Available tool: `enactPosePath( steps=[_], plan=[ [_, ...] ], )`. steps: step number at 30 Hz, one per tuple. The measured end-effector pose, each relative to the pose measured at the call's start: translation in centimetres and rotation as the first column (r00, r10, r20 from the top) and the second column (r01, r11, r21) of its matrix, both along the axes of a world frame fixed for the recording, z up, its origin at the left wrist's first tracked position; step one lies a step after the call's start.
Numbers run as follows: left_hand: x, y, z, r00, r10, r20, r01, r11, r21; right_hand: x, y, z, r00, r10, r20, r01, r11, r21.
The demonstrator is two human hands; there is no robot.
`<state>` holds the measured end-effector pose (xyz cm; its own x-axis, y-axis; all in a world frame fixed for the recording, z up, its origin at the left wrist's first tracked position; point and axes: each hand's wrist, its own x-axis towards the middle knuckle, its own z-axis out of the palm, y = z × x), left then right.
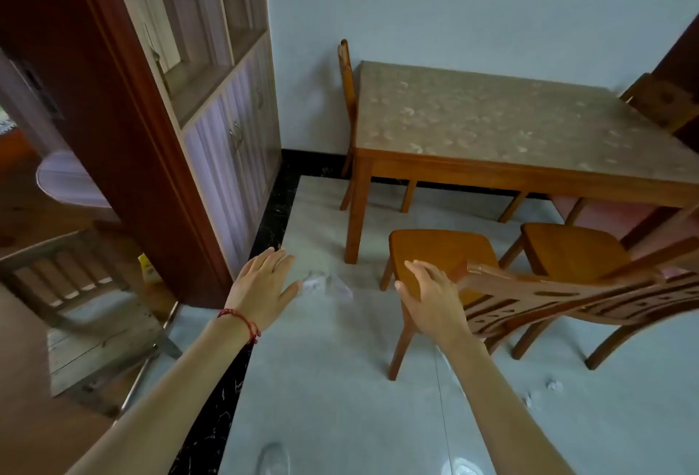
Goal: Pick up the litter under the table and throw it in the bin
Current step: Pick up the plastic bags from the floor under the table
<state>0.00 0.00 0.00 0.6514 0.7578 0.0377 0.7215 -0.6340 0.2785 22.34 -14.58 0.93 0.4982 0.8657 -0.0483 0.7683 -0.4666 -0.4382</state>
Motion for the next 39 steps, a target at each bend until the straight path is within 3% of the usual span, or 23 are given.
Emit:
enactPosePath(
  steps=[17,26,39],
  plan=[
    [4.9,22.6,-4.9,0.997,-0.074,-0.028,0.07,0.99,-0.126,2.6,20.9,-4.8,0.997,-0.06,-0.038,0.057,0.995,-0.087],
    [9.1,29.8,-7.9,0.994,-0.092,-0.061,0.078,0.974,-0.211,6.4,28.5,-7.2,0.998,-0.041,-0.044,0.035,0.992,-0.118],
    [15.9,37.8,-13.8,0.997,0.0,-0.078,-0.023,0.954,-0.298,13.5,38.9,-14.7,0.98,0.009,-0.197,-0.048,0.98,-0.195]
  ],
)
